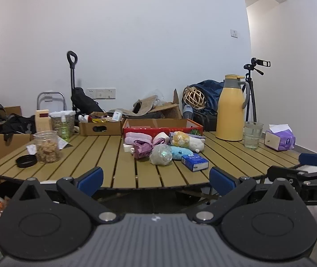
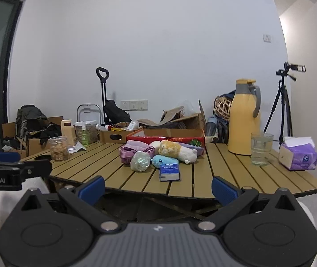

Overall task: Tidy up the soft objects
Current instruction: 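Withdraw the right gripper from the box back over the table, then lower the right gripper onto the blue tissue pack and grasp it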

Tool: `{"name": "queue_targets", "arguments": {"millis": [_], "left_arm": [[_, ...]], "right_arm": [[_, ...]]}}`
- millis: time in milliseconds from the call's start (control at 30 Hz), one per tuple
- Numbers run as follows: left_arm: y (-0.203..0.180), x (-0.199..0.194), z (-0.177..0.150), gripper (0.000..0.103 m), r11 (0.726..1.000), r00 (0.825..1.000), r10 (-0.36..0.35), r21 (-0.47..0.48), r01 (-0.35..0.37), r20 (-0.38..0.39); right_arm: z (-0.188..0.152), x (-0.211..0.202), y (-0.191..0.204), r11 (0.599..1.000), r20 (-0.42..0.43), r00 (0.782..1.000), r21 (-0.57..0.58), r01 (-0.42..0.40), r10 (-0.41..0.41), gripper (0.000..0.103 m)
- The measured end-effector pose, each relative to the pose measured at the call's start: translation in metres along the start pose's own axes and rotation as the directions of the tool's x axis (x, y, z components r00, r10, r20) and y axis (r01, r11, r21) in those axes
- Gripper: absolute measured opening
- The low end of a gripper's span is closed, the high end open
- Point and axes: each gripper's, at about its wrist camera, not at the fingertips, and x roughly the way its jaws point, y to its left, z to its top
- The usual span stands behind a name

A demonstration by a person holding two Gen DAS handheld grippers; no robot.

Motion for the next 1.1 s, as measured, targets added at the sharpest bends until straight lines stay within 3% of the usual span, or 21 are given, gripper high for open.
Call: {"name": "queue_targets", "arguments": {"millis": [233, 533, 667, 800, 967, 1100], "left_arm": [[0.011, 0.067, 0.016, 0.103, 0.995, 0.995, -0.057, -0.087, 0.050, -0.080], [0.017, 0.162, 0.024, 0.103, 0.993, 0.986, -0.075, -0.106, 0.060, -0.150], [0.020, 0.209, 0.027, 0.101, 0.991, 0.979, -0.088, -0.113, 0.068, -0.182], [0.025, 0.255, 0.027, 0.083, 0.986, 0.962, -0.123, -0.140, 0.090, -0.245], [0.029, 0.299, 0.021, 0.078, 0.982, 0.941, -0.149, -0.160, 0.104, -0.304], [0.028, 0.312, 0.013, 0.079, 0.975, 0.925, -0.172, -0.195, 0.110, -0.338]], "right_arm": [[0.011, 0.062, -0.011, 0.999, -0.029, 1.000, 0.031, -0.008, 0.009, 0.101], [0.020, 0.151, -0.026, 0.999, -0.080, 0.997, 0.046, -0.003, 0.007, 0.101], [0.023, 0.195, -0.030, 0.999, -0.126, 0.992, 0.046, -0.018, 0.024, 0.095], [0.020, 0.236, -0.034, 0.998, -0.178, 0.984, 0.056, -0.016, 0.026, 0.094], [0.011, 0.280, -0.035, 0.998, -0.251, 0.967, 0.062, -0.027, 0.042, 0.092], [0.001, 0.299, -0.038, 0.997, -0.301, 0.952, 0.062, -0.036, 0.053, 0.092]]}}
